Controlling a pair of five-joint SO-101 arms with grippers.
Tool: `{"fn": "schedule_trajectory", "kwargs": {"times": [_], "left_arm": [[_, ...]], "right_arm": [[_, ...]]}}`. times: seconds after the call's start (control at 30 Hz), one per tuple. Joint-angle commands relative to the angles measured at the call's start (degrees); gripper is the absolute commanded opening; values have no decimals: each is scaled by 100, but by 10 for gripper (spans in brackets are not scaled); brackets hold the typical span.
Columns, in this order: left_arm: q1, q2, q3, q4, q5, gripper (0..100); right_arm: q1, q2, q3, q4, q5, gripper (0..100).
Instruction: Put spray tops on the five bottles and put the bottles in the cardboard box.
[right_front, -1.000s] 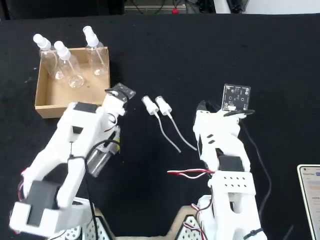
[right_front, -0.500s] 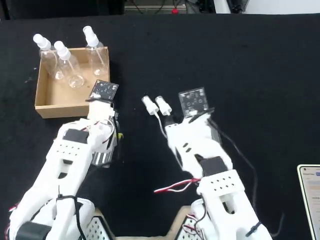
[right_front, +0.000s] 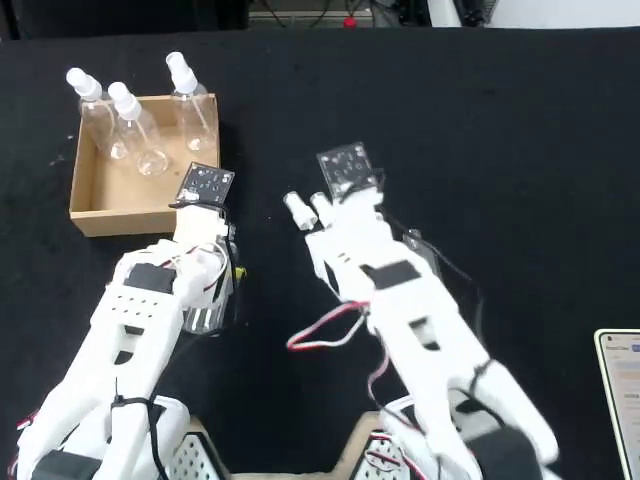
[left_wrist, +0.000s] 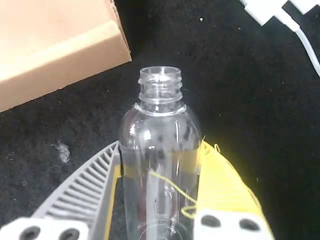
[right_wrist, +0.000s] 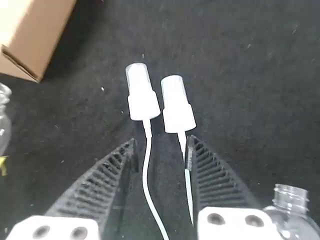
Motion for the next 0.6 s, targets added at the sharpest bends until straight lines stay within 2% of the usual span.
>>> {"fn": "schedule_trajectory", "kwargs": {"times": [0.0,0.23,0.57], "left_arm": [[57,-105,4,-79,44,116],[22,-105,4,-70,44,116],[22,-105,4,-62,44,116]], "right_arm": [[-246,585,-541,-264,0,139],[-308,1244,-576,-958,53,138],[-299,2404,-1209,-958,53,138]]}}
